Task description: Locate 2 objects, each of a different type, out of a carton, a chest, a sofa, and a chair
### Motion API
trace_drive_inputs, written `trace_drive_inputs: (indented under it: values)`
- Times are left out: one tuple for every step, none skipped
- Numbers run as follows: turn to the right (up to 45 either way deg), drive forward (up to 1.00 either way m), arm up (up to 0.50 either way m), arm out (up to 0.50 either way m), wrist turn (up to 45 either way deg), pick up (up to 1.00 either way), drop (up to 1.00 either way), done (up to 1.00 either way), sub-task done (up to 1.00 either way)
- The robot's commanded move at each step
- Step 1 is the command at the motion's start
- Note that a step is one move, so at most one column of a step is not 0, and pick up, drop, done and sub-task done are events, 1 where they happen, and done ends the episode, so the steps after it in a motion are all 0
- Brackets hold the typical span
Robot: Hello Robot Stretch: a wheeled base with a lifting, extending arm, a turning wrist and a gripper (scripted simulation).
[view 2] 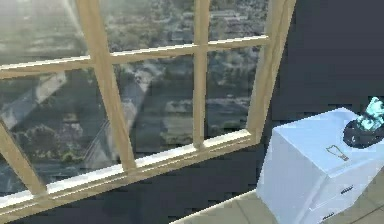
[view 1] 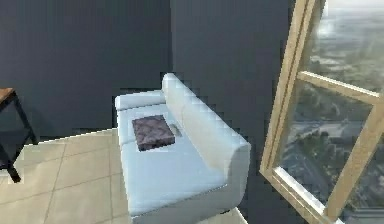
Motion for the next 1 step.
trace_drive_inputs:
  values:
    - [-9.0, 0.0, 0.0, 0.0, 0.0, 0.0, 0.0, 0.0, 0.0]
